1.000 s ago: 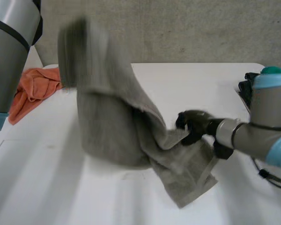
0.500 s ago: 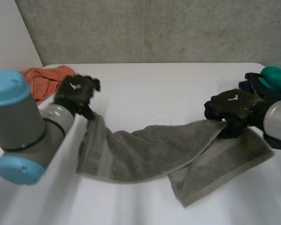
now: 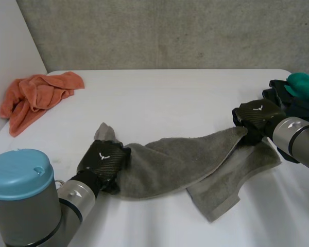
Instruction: Fold the laundry.
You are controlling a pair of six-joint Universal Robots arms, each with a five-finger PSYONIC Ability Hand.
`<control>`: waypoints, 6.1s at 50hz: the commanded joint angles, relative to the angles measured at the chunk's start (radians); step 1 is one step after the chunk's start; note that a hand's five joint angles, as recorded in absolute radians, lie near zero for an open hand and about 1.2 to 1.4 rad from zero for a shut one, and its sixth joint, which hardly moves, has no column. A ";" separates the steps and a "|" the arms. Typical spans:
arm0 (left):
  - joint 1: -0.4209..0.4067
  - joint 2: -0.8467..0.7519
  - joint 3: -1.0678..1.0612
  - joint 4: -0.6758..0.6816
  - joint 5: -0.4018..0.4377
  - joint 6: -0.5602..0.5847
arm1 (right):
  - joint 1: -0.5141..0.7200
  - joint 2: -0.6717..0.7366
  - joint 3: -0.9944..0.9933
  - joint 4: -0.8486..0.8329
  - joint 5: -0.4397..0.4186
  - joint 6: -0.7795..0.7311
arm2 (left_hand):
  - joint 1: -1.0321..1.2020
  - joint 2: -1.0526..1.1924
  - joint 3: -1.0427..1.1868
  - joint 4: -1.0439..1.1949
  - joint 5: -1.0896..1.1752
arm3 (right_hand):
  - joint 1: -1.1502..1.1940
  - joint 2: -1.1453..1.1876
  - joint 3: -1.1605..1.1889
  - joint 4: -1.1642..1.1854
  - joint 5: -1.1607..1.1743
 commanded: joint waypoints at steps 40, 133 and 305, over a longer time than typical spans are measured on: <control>0.170 -0.037 0.337 -0.249 0.007 0.134 | 0.037 -0.148 0.002 0.319 0.008 -0.495 | 0.886 0.883 0.872 0.887 0.890 | 0.354 0.221 0.213 0.205 0.250; 0.272 0.000 0.132 0.127 -0.001 0.140 | -0.104 0.054 0.113 -0.019 -0.024 -0.217 | 0.886 0.883 0.872 0.887 0.890 | 0.354 0.221 0.213 0.205 0.250; 0.244 -0.505 0.537 0.022 0.125 0.243 | 0.038 0.118 0.212 -0.438 0.192 -0.199 | 0.214 0.211 0.200 0.214 0.217 | 0.354 0.221 0.213 0.205 0.250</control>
